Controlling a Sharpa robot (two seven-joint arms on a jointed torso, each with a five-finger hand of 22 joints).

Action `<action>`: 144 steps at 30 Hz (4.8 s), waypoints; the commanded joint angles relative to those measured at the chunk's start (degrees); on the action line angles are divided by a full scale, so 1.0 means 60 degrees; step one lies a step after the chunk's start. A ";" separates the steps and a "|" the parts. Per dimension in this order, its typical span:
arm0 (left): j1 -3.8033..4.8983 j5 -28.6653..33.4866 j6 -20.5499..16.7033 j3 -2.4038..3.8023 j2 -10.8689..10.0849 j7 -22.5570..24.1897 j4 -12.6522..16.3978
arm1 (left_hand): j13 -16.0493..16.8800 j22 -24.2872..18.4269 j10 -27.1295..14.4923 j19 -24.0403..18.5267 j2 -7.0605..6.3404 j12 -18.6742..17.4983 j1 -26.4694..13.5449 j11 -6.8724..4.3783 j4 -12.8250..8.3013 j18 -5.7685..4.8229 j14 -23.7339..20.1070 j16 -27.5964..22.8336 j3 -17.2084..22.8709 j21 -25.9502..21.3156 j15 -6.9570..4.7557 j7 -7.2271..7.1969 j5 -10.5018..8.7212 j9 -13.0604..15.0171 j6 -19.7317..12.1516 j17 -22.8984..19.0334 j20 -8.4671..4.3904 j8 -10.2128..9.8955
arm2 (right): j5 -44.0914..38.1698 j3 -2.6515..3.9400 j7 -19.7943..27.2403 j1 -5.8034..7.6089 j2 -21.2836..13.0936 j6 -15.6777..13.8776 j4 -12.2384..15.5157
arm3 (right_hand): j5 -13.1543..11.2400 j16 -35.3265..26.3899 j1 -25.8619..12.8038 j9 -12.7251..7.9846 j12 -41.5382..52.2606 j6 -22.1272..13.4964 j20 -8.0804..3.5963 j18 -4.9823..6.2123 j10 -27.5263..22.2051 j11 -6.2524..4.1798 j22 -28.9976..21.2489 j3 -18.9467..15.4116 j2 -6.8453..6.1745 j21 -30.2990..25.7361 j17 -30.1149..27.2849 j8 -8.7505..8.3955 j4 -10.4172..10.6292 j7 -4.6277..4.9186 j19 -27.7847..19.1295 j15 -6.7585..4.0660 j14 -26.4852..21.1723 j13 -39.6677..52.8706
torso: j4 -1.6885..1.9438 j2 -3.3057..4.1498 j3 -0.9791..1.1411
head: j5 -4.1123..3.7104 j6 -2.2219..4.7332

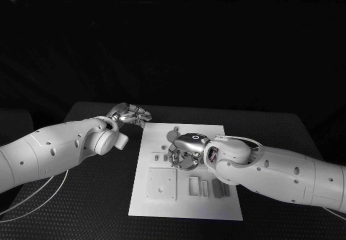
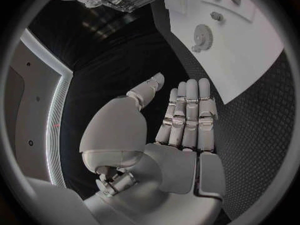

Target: Assemble the parts on the task board

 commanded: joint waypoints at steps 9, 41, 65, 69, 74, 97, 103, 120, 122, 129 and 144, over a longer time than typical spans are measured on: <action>0.0029 0.0080 0.0129 0.0008 0.0096 0.0085 -0.0015 | -0.0009 -0.0016 -0.0081 0.0017 0.0000 -0.0032 -0.0086 0.0004 0.0019 0.0161 0.0038 -0.0064 -0.0067 -0.0048 0.0062 -0.0011 -0.0012 -0.0019 -0.0052 0.0017 0.0032 0.0035 | -0.0490 -0.0140 0.0065 -0.0243 0.0301 0.0182 -0.0077 | 0.0009 -0.0055 -0.0063 0.0031 -0.0034 0.0011 -0.0045 0.0419 0.0044 0.0033 0.0008 0.0067 0.0024 0.0021 0.0017 0.0031 -0.0007 0.0019 0.0000 -0.0057 0.0037 0.0022 | 0.0004 -0.0002 0.0001 | 0.0248 -0.0167; 0.0029 0.0080 0.0174 0.0009 0.0074 0.0056 0.0000 | -0.0009 -0.0021 -0.0095 0.0019 0.0001 -0.0032 -0.0093 0.0009 0.0028 0.0160 0.0039 -0.0094 -0.0079 -0.0071 0.0067 -0.0006 -0.0012 -0.0026 -0.0065 0.0038 0.0036 0.0038 | -0.0962 -0.0293 0.0079 -0.0456 0.0496 0.0158 -0.0286 | 0.0009 -0.0069 -0.0058 0.0058 -0.0048 0.0003 -0.0054 0.0419 0.0049 0.0031 0.0010 0.0067 0.0025 0.0024 0.0029 0.0042 -0.0011 0.0017 0.0006 -0.0060 0.0053 0.0045 | 0.0005 -0.0009 -0.0008 | 0.0299 -0.0290; 0.0030 0.0080 0.0201 0.0009 0.0036 0.0029 0.0040 | -0.0010 -0.0024 -0.0109 0.0023 -0.0007 -0.0033 -0.0101 0.0014 0.0037 0.0160 0.0042 -0.0118 -0.0090 -0.0089 0.0069 0.0002 -0.0013 -0.0036 -0.0087 0.0058 0.0039 0.0034 | -0.1015 -0.0386 0.0070 -0.0474 0.0495 0.0163 -0.0386 | 0.0009 -0.0083 -0.0058 0.0077 -0.0060 -0.0006 -0.0059 0.0419 0.0051 0.0030 0.0010 0.0067 0.0025 0.0024 0.0037 0.0048 -0.0010 0.0018 0.0011 -0.0061 0.0063 0.0062 | -0.0002 -0.0012 -0.0006 | 0.0333 -0.0355; 0.0030 0.0080 0.0203 0.0009 0.0041 0.0029 0.0037 | -0.0010 -0.0024 -0.0113 0.0023 -0.0007 -0.0033 -0.0103 0.0015 0.0040 0.0160 0.0042 -0.0122 -0.0092 -0.0092 0.0070 0.0004 -0.0012 -0.0038 -0.0093 0.0062 0.0039 0.0032 | -0.1014 -0.0391 0.0075 -0.0475 0.0500 0.0157 -0.0363 | 0.0009 -0.0086 -0.0058 0.0081 -0.0061 -0.0008 -0.0060 0.0419 0.0052 0.0030 0.0010 0.0067 0.0025 0.0024 0.0038 0.0049 -0.0011 0.0018 0.0012 -0.0061 0.0064 0.0065 | -0.0006 -0.0012 -0.0006 | 0.0342 -0.0375; 0.0030 0.0080 0.0195 0.0009 0.0045 0.0023 0.0039 | -0.0010 -0.0024 -0.0115 0.0023 -0.0006 -0.0033 -0.0103 0.0016 0.0041 0.0160 0.0042 -0.0127 -0.0093 -0.0096 0.0071 0.0006 -0.0012 -0.0039 -0.0096 0.0065 0.0040 0.0032 | -0.1014 -0.0396 0.0067 -0.0478 0.0505 0.0171 -0.0354 | 0.0009 -0.0089 -0.0059 0.0084 -0.0064 -0.0009 -0.0060 0.0419 0.0052 0.0030 0.0010 0.0067 0.0026 0.0023 0.0039 0.0050 -0.0010 0.0019 0.0013 -0.0061 0.0065 0.0069 | -0.0003 -0.0013 -0.0005 | 0.0341 -0.0382; 0.0033 0.0080 0.0204 0.0010 0.0043 0.0016 0.0055 | -0.0013 -0.0025 -0.0135 0.0028 -0.0010 -0.0035 -0.0113 0.0023 0.0056 0.0161 0.0045 -0.0149 -0.0103 -0.0112 0.0073 0.0019 -0.0011 -0.0050 -0.0126 0.0087 0.0042 0.0024 | -0.1005 -0.0441 0.0072 -0.0575 0.0623 0.0253 -0.0560 | 0.0009 -0.0105 -0.0064 0.0101 -0.0078 -0.0021 -0.0063 0.0419 0.0050 0.0032 0.0008 0.0069 0.0035 0.0019 0.0045 0.0053 -0.0010 0.0021 0.0014 -0.0060 0.0069 0.0084 | -0.0003 -0.0014 -0.0006 | 0.0365 -0.0462; 0.0035 0.0080 0.0205 0.0010 0.0039 0.0015 0.0061 | -0.0013 -0.0025 -0.0137 0.0029 -0.0011 -0.0035 -0.0113 0.0024 0.0058 0.0161 0.0046 -0.0154 -0.0105 -0.0116 0.0073 0.0020 -0.0011 -0.0051 -0.0128 0.0091 0.0042 0.0025 | -0.1003 -0.0463 0.0069 -0.0582 0.0664 0.0285 -0.0596 | 0.0009 -0.0109 -0.0066 0.0104 -0.0082 -0.0024 -0.0063 0.0419 0.0049 0.0032 0.0007 0.0069 0.0037 0.0018 0.0047 0.0053 -0.0010 0.0022 0.0013 -0.0059 0.0070 0.0087 | -0.0002 -0.0016 -0.0011 | 0.0362 -0.0470; 0.0053 0.0080 0.0250 0.0009 0.0029 -0.0037 0.0073 | -0.0013 -0.0026 -0.0150 0.0030 -0.0011 -0.0033 -0.0150 0.0029 0.0095 0.0157 0.0044 -0.0180 -0.0121 -0.0136 0.0078 0.0028 -0.0013 -0.0060 -0.0148 0.0114 0.0047 0.0025 | -0.0967 -0.0580 0.0035 -0.0623 0.0717 0.0205 -0.0732 | 0.0009 -0.0142 -0.0091 0.0118 -0.0138 -0.0092 -0.0058 0.0419 -0.0008 0.0055 -0.0003 0.0075 0.0056 -0.0003 0.0059 0.0026 -0.0007 0.0043 0.0000 -0.0039 0.0063 0.0101 | 0.0001 -0.0015 -0.0009 | 0.0342 -0.0499; 0.0055 0.0080 0.0252 0.0009 0.0022 -0.0044 0.0075 | -0.0014 -0.0026 -0.0154 0.0028 -0.0013 -0.0034 -0.0153 0.0030 0.0098 0.0157 0.0043 -0.0184 -0.0123 -0.0138 0.0079 0.0030 -0.0013 -0.0061 -0.0153 0.0116 0.0048 0.0023 | -0.0923 -0.0581 0.0041 -0.0623 0.0707 0.0161 -0.0737 | 0.0009 -0.0153 -0.0099 0.0118 -0.0175 -0.0139 -0.0054 0.0419 -0.0052 0.0074 -0.0006 0.0081 0.0063 -0.0012 0.0068 0.0003 -0.0006 0.0061 -0.0008 -0.0023 0.0059 0.0102 | -0.0005 -0.0016 -0.0012 | 0.0336 -0.0499; 0.0058 0.0080 0.0232 0.0009 0.0011 -0.0064 0.0072 | -0.0021 -0.0028 -0.0193 0.0015 -0.0034 -0.0048 -0.0155 0.0043 0.0103 0.0157 0.0026 -0.0210 -0.0128 -0.0159 0.0085 0.0043 -0.0012 -0.0073 -0.0192 0.0128 0.0051 0.0009 | -0.0660 -0.0582 0.0070 -0.0622 0.0656 -0.0151 -0.0747 | 0.0007 -0.0192 -0.0190 0.0031 -0.0524 -0.0693 -0.0021 0.0419 -0.0589 0.0287 -0.0012 0.0030 -0.0215 -0.0044 0.0123 -0.0293 0.0007 0.0276 -0.0053 0.0174 -0.0002 0.0016 | -0.0007 -0.0013 -0.0005 | 0.0331 -0.0487; 0.0060 0.0102 0.0209 0.0008 -0.0029 -0.0072 0.0071 | -0.0029 -0.0028 -0.0246 0.0005 -0.0046 -0.0048 -0.0275 0.0064 0.0218 0.0153 0.0014 -0.0254 -0.0173 -0.0198 0.0098 0.0070 -0.0037 -0.0091 -0.0250 0.0168 0.0064 -0.0003 | -0.0648 -0.0583 -0.0083 -0.0618 0.0482 -0.0771 -0.0827 | 0.0007 -0.0357 -0.0192 -0.0082 -0.1101 -0.1606 0.0235 0.0353 -0.1493 0.0708 -0.0036 -0.0027 -0.1231 -0.0309 0.0275 -0.0690 0.0061 0.0670 -0.0615 0.0587 -0.0673 -0.0121 | -0.0004 -0.0016 -0.0002 | 0.0290 -0.0454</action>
